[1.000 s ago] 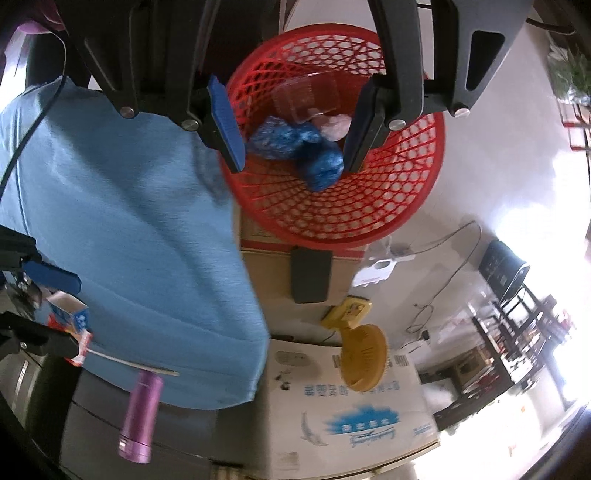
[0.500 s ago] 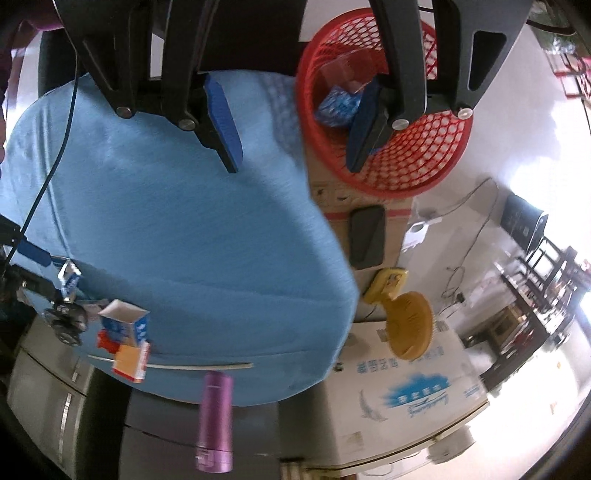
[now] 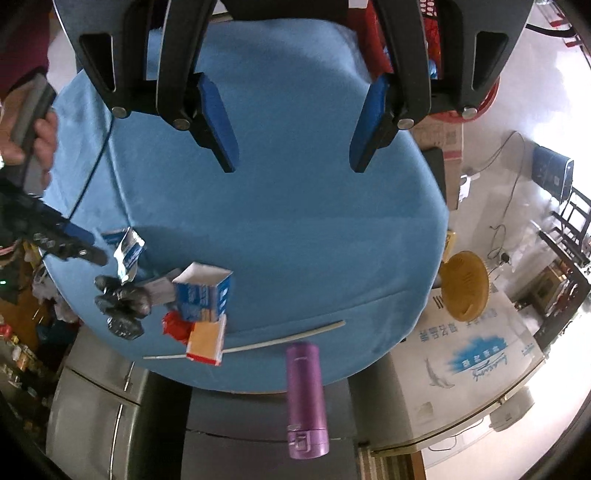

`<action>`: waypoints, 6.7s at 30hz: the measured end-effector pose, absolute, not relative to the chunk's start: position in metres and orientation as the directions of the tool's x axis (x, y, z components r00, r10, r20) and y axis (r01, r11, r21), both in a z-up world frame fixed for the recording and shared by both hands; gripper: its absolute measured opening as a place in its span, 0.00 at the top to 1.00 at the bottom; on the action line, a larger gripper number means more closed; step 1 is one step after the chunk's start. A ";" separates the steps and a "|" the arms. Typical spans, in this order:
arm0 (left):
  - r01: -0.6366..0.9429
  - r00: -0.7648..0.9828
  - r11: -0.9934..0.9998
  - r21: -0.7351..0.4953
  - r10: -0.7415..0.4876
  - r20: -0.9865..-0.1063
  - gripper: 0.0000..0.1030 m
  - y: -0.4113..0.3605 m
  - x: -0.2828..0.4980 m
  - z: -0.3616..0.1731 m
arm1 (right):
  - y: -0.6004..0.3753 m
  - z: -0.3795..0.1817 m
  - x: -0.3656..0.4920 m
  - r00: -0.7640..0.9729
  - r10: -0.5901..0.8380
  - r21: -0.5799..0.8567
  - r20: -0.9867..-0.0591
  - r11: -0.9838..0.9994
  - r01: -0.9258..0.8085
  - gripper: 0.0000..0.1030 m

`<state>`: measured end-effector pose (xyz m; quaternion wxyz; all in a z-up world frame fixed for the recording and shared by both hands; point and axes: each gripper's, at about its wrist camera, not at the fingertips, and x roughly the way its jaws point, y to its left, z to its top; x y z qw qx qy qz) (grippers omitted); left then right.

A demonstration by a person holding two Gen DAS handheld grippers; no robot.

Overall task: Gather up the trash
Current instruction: 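Move both open tools back over the table toward the blue cartons, then grasp the crumpled blue Yunnan Baiyao box with the right tool while the left tool grasps the flattened blue carton, then lift both held cartons up off the table, then carry both cartons over the red basket and open both tools to drop them, then move both open tools back over the table toward the black bags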

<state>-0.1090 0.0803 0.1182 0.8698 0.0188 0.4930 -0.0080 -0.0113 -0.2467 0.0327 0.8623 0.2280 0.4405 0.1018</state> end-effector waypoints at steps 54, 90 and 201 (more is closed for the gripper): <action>0.196 0.383 0.972 -0.130 -0.197 -0.902 0.31 -0.033 0.083 0.052 | -0.266 0.008 0.015 0.583 0.424 0.479 -0.693 0.875 -0.067 0.41; 0.061 0.526 0.996 -0.072 -0.094 -0.845 0.42 0.075 -0.082 0.111 | -0.207 0.015 0.001 0.601 0.128 0.071 -0.789 0.990 -0.118 0.58; -0.403 0.452 0.912 0.078 0.272 -0.849 0.40 0.288 -0.248 0.081 | 0.099 0.032 -0.089 0.008 0.833 0.728 -0.553 0.488 -0.482 0.34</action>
